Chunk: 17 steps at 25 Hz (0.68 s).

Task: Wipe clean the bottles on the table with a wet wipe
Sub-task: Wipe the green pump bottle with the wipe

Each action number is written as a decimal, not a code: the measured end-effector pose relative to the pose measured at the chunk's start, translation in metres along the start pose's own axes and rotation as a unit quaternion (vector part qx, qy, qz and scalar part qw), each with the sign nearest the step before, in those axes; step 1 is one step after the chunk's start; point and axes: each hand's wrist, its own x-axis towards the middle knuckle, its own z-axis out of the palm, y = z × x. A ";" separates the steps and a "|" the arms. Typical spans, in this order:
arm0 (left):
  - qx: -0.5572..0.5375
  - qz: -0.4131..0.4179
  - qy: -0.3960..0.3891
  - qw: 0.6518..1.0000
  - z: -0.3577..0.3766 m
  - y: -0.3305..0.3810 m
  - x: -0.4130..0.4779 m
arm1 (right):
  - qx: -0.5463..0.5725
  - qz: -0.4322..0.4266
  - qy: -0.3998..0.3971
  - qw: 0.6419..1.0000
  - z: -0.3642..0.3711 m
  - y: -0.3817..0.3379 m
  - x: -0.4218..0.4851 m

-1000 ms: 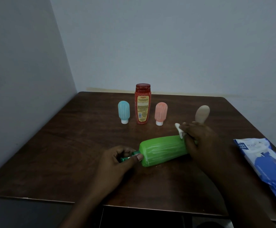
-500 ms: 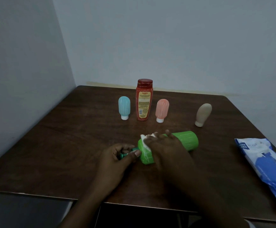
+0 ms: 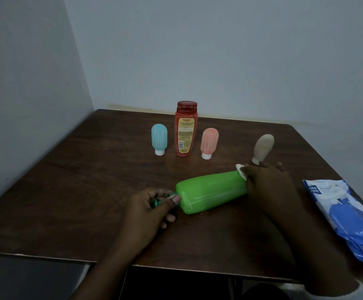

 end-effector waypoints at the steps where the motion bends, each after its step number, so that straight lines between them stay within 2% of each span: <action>1: 0.000 -0.002 -0.001 1.000 0.000 -0.001 0.000 | -0.002 -0.015 0.016 1.000 0.001 -0.006 -0.002; 4: -0.002 -0.004 -0.006 1.000 0.000 -0.002 0.001 | 0.019 -0.098 0.062 0.993 0.011 -0.047 -0.022; 7: -0.007 0.000 -0.015 1.000 -0.002 -0.002 0.000 | 0.047 -0.209 0.046 0.976 0.016 -0.086 -0.042; 9: -0.002 0.008 -0.019 1.000 -0.003 -0.003 -0.001 | 0.031 -0.224 0.029 0.974 0.016 -0.083 -0.041; 14: 0.010 0.016 -0.018 1.000 -0.002 -0.004 0.001 | 0.021 -0.021 0.015 0.999 0.006 -0.022 -0.015; 17: 0.004 0.011 -0.022 1.000 -0.004 -0.005 0.001 | 0.015 0.032 0.010 0.999 0.003 -0.002 -0.006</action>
